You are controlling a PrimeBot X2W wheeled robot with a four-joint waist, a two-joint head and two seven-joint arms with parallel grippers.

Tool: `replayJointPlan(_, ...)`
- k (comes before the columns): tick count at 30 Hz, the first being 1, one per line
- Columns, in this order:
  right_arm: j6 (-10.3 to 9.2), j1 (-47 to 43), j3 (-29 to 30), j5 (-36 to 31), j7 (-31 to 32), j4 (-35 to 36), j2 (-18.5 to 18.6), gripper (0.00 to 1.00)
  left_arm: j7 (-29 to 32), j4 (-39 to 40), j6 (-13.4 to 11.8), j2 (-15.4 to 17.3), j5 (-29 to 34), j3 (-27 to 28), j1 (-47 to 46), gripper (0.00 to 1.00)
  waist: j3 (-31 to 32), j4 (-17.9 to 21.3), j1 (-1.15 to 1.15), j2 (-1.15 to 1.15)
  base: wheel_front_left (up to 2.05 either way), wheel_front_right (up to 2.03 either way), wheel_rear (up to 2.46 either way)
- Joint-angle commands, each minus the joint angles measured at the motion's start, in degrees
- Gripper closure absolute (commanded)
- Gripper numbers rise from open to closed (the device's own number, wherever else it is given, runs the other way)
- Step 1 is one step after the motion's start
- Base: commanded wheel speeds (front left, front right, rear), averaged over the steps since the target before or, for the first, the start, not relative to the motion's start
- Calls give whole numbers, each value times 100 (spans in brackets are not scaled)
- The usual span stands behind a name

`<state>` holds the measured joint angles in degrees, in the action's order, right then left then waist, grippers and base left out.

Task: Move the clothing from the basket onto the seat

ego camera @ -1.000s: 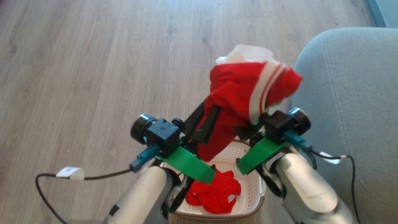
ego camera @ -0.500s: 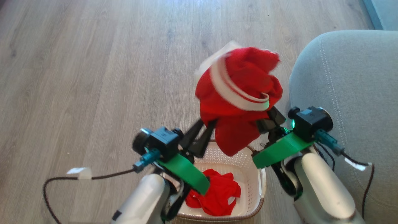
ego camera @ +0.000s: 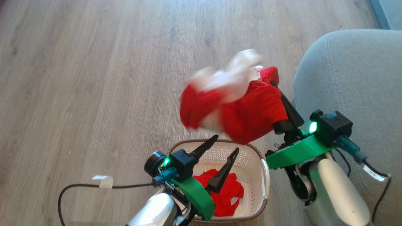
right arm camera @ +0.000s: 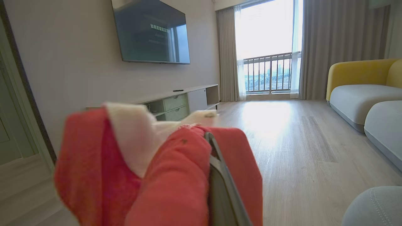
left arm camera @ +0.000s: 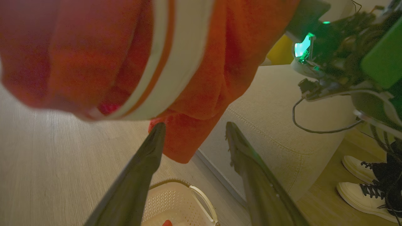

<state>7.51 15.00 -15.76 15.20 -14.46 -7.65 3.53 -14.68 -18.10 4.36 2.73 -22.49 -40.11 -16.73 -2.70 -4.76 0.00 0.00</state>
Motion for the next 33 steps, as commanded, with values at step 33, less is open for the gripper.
replayJointPlan(33, -2, -151, 1135, 123, -54, 431, -65, 100, -32, 212, 94, 15, 1070, 967, 329, 0, 46, 127, 0, 0, 0, 0, 0)
